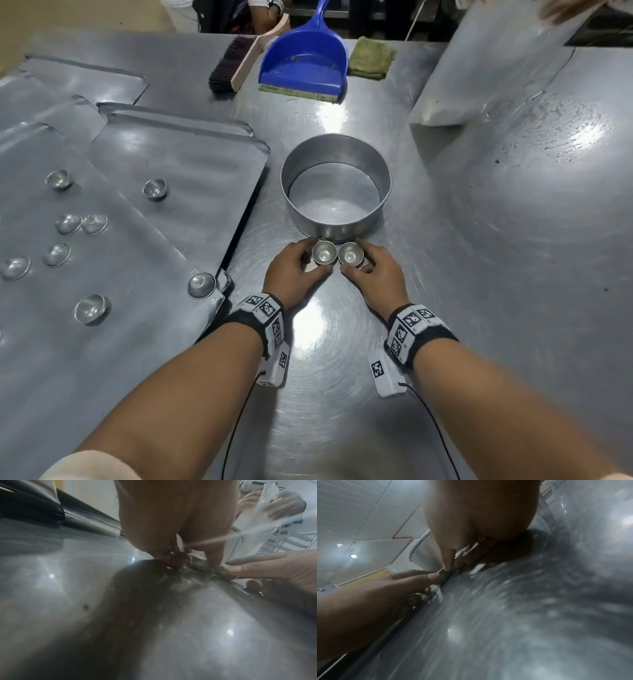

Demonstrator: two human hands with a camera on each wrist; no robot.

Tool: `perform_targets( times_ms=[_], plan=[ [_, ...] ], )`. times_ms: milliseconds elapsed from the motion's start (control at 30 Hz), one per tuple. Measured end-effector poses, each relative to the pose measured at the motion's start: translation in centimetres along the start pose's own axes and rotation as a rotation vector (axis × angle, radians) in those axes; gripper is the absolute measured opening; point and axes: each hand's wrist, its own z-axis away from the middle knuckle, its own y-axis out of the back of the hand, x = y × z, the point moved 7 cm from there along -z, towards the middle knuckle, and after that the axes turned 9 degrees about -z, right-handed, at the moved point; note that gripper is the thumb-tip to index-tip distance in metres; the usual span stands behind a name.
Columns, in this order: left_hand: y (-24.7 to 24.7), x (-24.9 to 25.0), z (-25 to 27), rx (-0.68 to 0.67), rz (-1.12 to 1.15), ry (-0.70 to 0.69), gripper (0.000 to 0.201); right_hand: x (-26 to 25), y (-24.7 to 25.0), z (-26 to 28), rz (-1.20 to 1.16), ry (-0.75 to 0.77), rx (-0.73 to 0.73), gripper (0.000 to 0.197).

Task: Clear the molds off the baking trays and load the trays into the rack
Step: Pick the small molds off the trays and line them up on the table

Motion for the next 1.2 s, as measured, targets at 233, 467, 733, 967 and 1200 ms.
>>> perform_targets(
  times_ms=[233,467,733,967,1200],
  plan=[
    [-0.1,-0.5,-0.3,0.019,-0.028,0.012,0.054,0.2,0.1,-0.2,0.014,-0.011,0.010,0.044],
    [-0.2,-0.6,-0.6,0.019,-0.043,-0.011,0.056,-0.2,0.1,-0.2,0.025,0.004,0.020,0.047],
    [-0.3,-0.8,-0.5,0.025,-0.029,-0.011,0.057,-0.3,0.2,0.0,0.057,-0.010,0.014,0.053],
    [-0.2,-0.6,-0.3,-0.018,0.018,-0.002,0.061,-0.1,0.5,0.1,0.013,-0.069,-0.007,0.070],
    [0.5,-0.2,1.5,-0.140,0.032,0.041,0.080,0.0,1.4,2.0,-0.051,-0.200,-0.053,0.082]
  ],
)
